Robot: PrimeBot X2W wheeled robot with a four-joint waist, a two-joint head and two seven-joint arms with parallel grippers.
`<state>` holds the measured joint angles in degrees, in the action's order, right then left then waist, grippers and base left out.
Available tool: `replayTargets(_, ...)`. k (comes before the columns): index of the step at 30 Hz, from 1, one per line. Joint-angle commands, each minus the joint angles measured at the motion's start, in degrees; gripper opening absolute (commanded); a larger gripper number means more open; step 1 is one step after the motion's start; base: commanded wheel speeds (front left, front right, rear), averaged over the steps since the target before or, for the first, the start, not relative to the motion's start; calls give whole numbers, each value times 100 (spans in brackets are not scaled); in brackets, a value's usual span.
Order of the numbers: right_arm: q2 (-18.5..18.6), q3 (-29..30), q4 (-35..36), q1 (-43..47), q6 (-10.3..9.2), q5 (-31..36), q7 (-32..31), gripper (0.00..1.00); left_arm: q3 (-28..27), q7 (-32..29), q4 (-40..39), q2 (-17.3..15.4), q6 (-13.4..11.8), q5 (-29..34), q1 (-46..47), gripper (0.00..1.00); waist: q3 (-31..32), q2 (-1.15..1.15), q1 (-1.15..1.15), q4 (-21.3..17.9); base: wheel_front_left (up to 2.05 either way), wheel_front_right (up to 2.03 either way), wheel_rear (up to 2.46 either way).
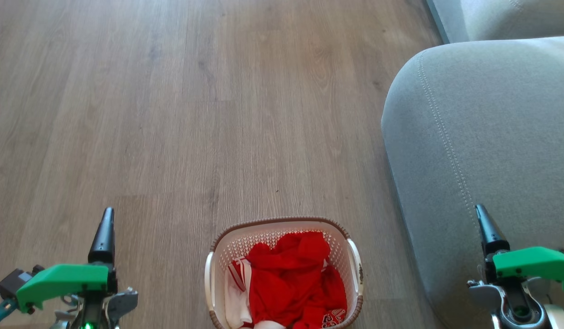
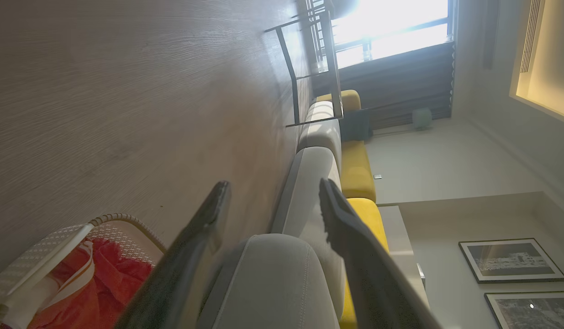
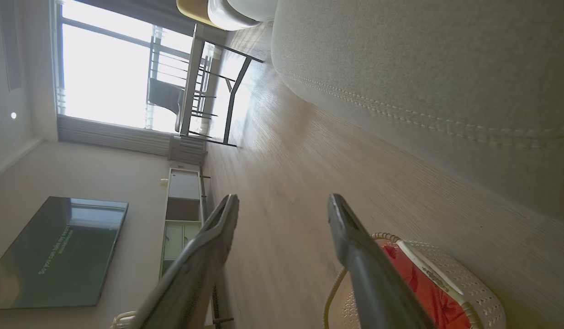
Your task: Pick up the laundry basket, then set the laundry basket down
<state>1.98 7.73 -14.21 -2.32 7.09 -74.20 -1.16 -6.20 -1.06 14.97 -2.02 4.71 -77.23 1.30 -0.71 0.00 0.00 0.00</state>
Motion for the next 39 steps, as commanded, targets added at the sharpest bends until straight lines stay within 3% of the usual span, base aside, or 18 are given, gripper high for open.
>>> replayTargets(1,43,-11,221,-314,11,84,49,100,-75,42,-210,-54,9,83,286,100,0,0,0,0,0,0,0)
replayTargets(15,57,-187,727,-459,16,1873,301,100,324,293,-805,-59,-715,1654,331,100,-23,0,0,25,0,0,0)
replayTargets(24,92,-351,886,-518,18,2833,452,100,809,445,-790,-109,-976,2707,357,100,-21,0,0,27,0,0,0)
replayTargets(39,144,-637,842,-611,23,3776,687,100,1511,680,-277,-346,-956,3662,584,100,-31,0,0,29,0,0,0)
